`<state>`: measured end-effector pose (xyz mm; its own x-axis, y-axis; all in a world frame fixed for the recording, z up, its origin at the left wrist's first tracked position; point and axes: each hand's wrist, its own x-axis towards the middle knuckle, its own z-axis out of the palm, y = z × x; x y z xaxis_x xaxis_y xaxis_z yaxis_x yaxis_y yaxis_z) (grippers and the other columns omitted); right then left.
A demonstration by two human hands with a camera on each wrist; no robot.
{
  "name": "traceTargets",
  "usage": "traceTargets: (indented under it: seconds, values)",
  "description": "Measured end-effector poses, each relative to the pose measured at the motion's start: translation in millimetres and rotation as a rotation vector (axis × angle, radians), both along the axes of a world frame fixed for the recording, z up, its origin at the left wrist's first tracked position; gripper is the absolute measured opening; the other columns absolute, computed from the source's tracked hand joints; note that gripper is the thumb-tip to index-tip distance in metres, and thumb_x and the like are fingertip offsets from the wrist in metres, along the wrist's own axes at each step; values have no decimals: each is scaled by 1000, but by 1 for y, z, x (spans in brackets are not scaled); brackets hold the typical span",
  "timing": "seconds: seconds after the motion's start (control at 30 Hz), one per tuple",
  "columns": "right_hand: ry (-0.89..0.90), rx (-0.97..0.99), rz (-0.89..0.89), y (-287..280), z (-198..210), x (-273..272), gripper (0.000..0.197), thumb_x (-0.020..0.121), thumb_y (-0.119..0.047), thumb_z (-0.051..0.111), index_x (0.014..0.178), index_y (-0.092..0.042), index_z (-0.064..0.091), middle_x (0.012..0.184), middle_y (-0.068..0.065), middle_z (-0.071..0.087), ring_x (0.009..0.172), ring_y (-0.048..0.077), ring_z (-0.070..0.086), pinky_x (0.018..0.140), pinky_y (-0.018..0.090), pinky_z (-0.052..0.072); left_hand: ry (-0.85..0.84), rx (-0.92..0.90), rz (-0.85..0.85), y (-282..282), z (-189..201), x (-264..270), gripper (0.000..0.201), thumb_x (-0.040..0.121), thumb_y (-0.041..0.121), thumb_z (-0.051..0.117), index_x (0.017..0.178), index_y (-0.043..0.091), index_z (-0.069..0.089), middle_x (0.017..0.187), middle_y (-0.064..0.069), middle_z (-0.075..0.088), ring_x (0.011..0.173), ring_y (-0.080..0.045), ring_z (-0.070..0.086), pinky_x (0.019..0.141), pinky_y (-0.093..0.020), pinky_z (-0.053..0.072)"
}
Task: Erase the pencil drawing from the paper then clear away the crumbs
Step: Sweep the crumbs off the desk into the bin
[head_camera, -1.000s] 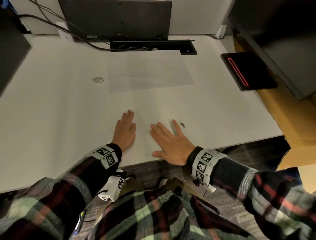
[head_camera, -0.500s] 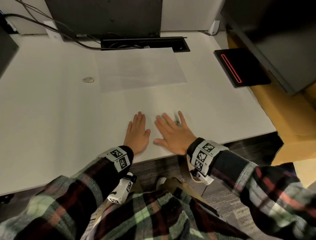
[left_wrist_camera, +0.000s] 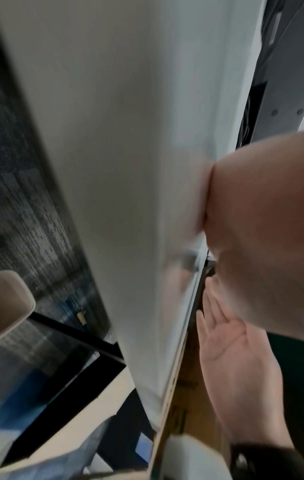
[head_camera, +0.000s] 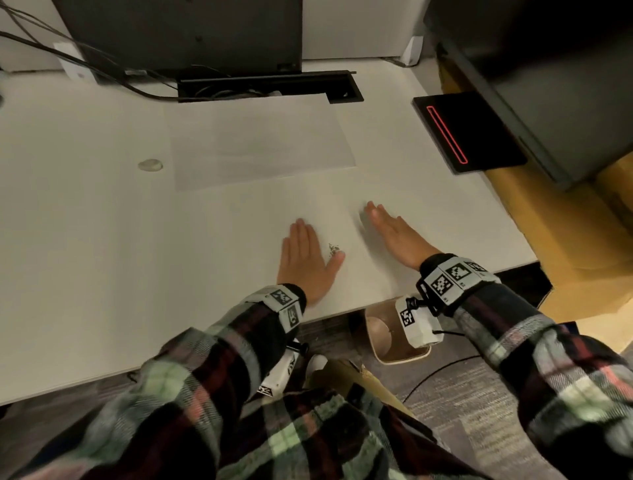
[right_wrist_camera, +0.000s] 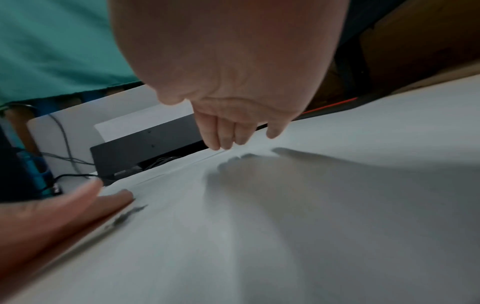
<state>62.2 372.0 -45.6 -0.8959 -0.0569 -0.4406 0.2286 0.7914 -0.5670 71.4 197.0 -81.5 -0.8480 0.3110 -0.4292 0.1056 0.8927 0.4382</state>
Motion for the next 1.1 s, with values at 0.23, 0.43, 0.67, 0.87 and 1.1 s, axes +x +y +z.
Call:
traceTargets:
  seconds: [0.23, 0.43, 0.67, 0.87, 1.1]
  values:
    - [-78, -83, -62, 11, -6, -24, 67, 92, -60, 7, 150, -26, 11, 158, -2, 8, 145, 18, 8, 119, 38, 4, -144, 743, 232, -4, 7, 1, 57, 101, 39, 26, 150, 21, 2, 157, 6, -4, 144, -7, -2, 116, -27, -4]
    - [-159, -161, 172, -17, -8, -7, 56, 97, -48, 4, 147, -29, 23, 156, -7, 15, 144, 14, 12, 114, 28, 2, 37, 80, 319, -44, -3, -8, 61, 102, 38, 18, 149, 8, -6, 156, -6, -17, 143, -19, -18, 113, -35, -15]
    - [83, -402, -98, 7, 7, -12, 62, 97, -50, 8, 132, -22, 51, 142, -1, 46, 134, 11, 36, 116, 34, 17, -140, 343, 1, 9, 2, 8, 56, 103, 31, 19, 149, 8, -4, 156, -6, -14, 143, -14, -13, 109, -20, -12]
    - [-7, -237, 38, -2, 13, -67, 59, 98, -51, 11, 138, -23, 43, 151, -3, 32, 140, 14, 25, 107, 24, 13, 8, 704, 410, -26, 13, 9, 48, 102, 29, 29, 148, 18, 20, 155, 3, 19, 143, -9, 15, 116, -24, 7]
    - [-186, 0, 345, -44, -7, -89, 59, 98, -51, 5, 150, -24, 3, 158, -1, -5, 145, 20, -4, 118, 41, -3, 79, -56, 592, -83, -3, 25, 67, 100, 44, 18, 148, 5, -6, 156, -11, -15, 143, -23, -15, 115, -38, -10]
